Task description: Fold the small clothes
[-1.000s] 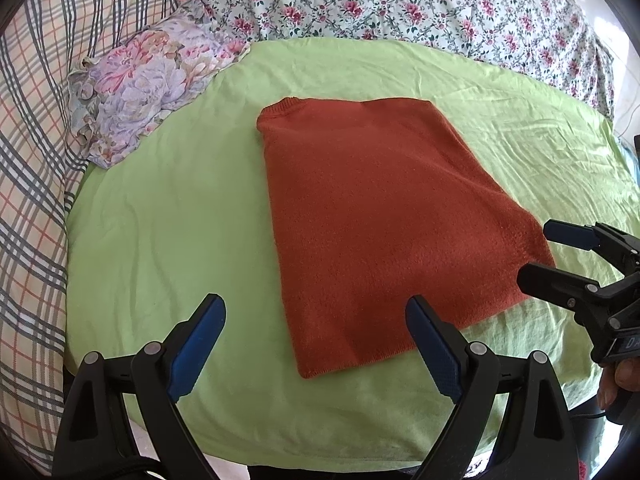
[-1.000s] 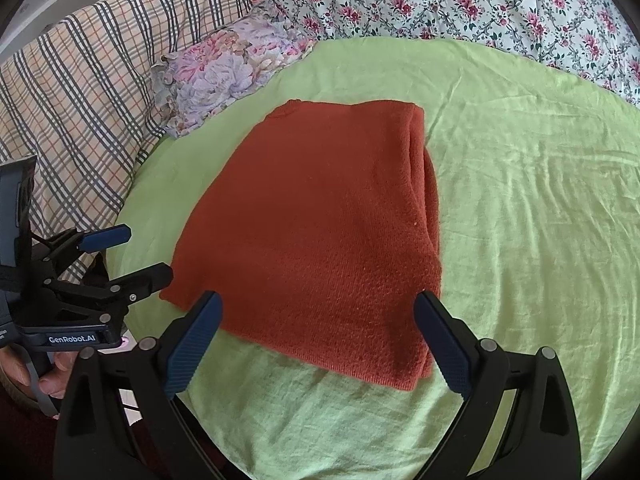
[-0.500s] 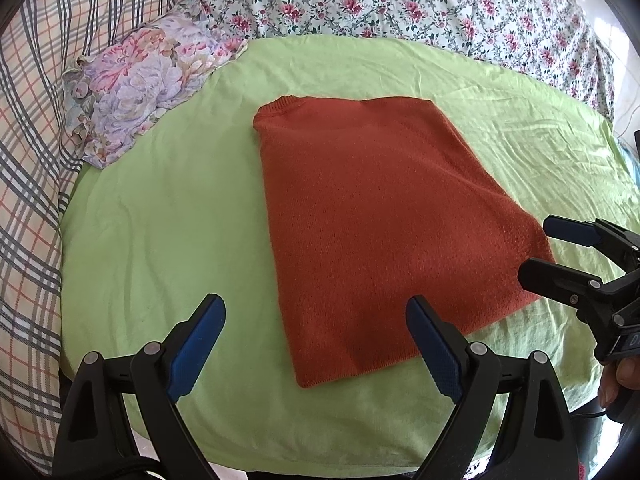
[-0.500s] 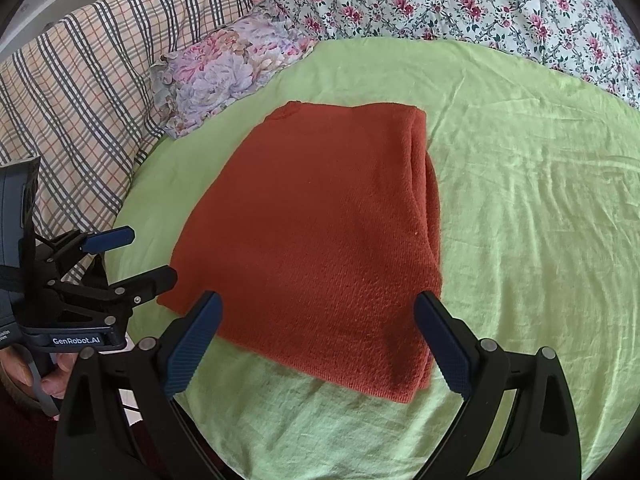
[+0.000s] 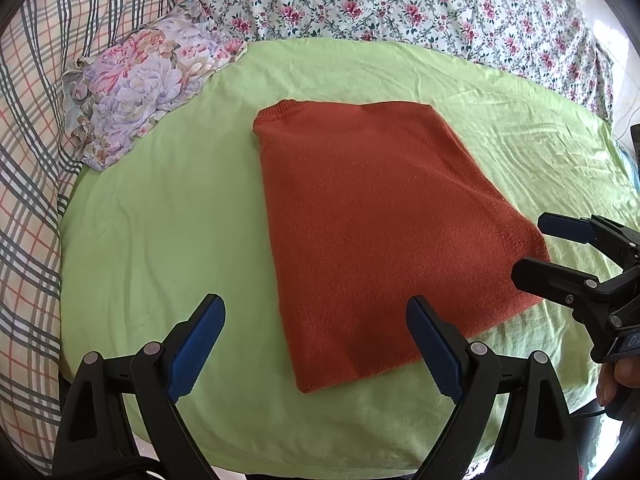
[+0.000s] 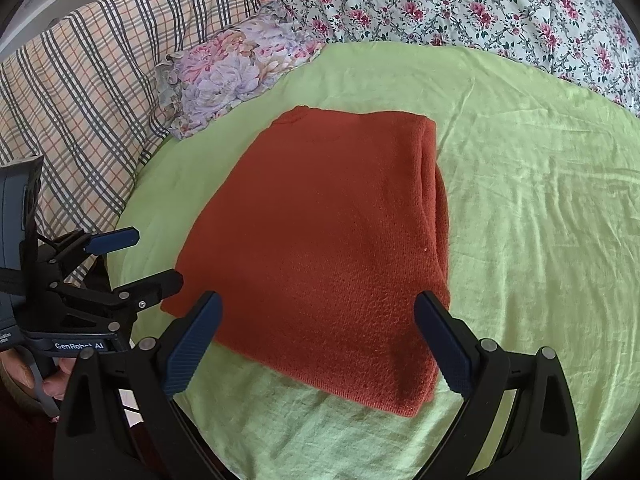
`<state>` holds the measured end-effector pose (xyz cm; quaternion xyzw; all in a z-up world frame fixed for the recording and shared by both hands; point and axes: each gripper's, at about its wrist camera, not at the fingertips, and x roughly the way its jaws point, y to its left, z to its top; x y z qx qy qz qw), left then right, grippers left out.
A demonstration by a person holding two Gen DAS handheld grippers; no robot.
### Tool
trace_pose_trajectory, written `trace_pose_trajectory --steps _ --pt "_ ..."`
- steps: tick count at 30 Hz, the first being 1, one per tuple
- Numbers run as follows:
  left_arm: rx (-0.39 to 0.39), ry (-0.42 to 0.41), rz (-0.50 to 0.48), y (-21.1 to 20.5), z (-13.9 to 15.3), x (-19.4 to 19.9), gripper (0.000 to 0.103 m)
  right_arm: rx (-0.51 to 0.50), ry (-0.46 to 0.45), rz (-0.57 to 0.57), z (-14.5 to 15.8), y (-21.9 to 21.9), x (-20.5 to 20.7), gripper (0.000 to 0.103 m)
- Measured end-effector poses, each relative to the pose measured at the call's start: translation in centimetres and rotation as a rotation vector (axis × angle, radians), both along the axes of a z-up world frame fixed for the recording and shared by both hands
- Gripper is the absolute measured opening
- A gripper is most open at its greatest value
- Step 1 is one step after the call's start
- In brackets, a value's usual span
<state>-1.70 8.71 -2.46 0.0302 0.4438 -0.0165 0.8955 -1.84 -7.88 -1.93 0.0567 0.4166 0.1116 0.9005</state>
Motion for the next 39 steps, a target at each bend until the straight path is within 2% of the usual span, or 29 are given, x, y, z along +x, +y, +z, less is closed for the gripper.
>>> trace_pose_trajectory --steps 39 --pt "-0.013 -0.002 0.003 -0.62 0.19 0.09 0.093 -0.009 0.004 0.002 0.05 -0.3 0.42 0.097"
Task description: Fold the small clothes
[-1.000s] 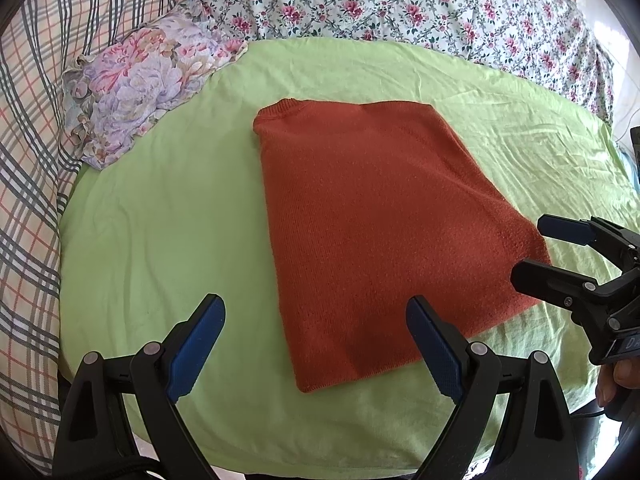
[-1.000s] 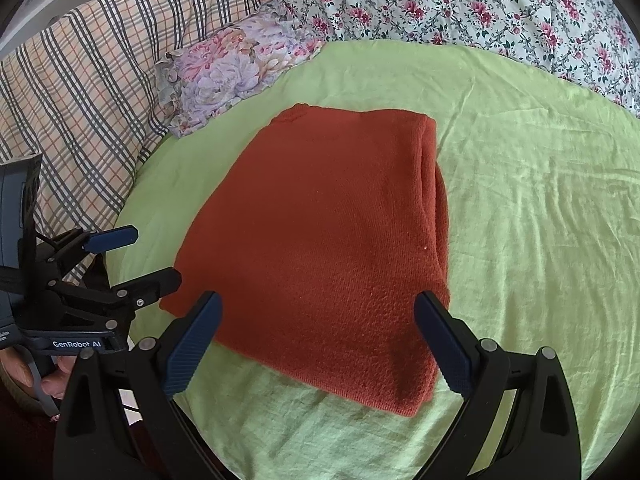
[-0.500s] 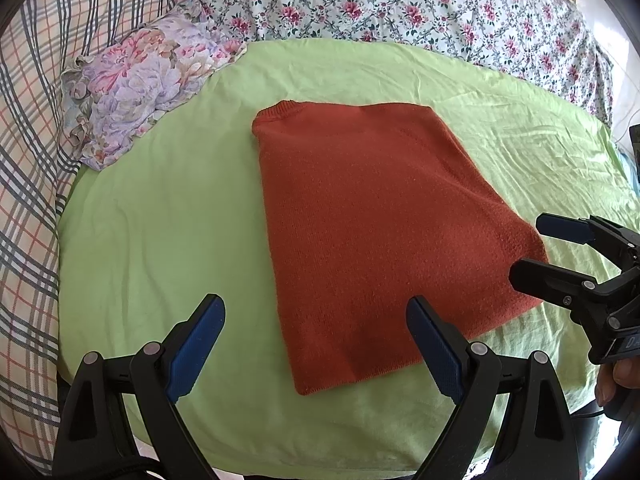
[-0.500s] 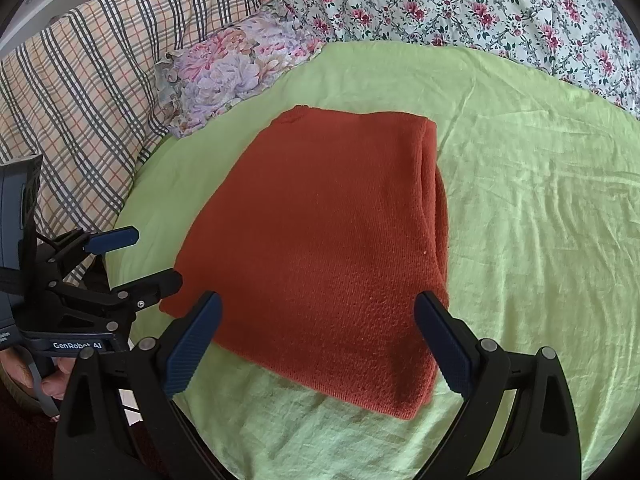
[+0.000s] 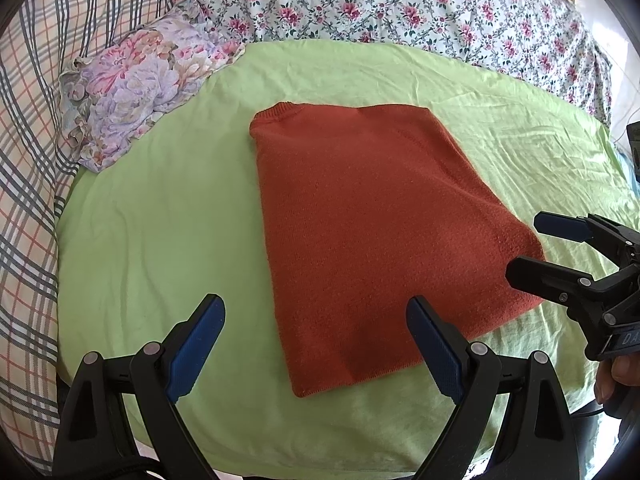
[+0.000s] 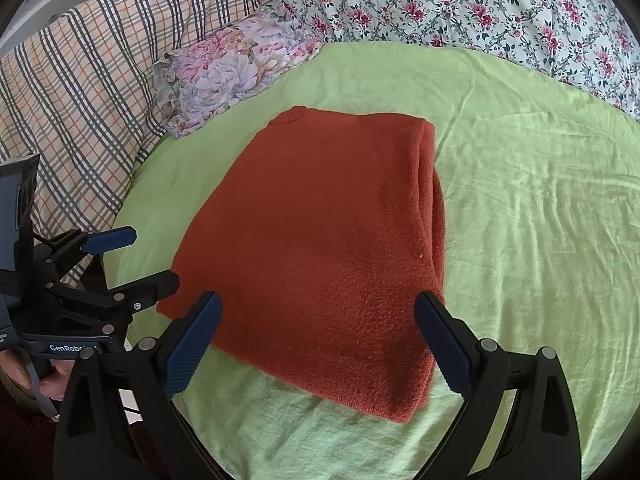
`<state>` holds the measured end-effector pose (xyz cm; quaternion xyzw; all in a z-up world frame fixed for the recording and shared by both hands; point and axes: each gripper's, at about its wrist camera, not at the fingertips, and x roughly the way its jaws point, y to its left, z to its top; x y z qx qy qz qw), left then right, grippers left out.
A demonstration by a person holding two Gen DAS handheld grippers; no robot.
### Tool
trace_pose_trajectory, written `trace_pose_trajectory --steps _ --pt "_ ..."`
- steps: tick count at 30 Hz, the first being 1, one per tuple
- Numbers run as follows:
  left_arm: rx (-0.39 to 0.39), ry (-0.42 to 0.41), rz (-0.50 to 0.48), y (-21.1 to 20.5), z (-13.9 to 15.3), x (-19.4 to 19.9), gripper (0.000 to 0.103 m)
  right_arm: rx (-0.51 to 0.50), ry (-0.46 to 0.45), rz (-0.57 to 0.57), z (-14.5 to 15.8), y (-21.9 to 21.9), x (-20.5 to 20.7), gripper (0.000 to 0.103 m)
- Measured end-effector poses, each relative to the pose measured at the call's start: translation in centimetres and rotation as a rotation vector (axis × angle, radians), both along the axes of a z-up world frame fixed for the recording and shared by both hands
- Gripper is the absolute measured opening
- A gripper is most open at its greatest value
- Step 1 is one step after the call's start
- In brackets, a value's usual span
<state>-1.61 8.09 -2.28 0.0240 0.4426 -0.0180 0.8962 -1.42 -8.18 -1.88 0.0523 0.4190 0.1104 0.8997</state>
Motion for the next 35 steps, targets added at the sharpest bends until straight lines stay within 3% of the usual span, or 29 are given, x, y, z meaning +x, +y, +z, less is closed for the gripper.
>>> trace_pose_trajectory --steps 35 --pt "-0.011 -0.023 0.025 0.4 -0.1 0.5 0.093 0.01 0.003 -0.001 -0.4 -1.3 1.2 0.097"
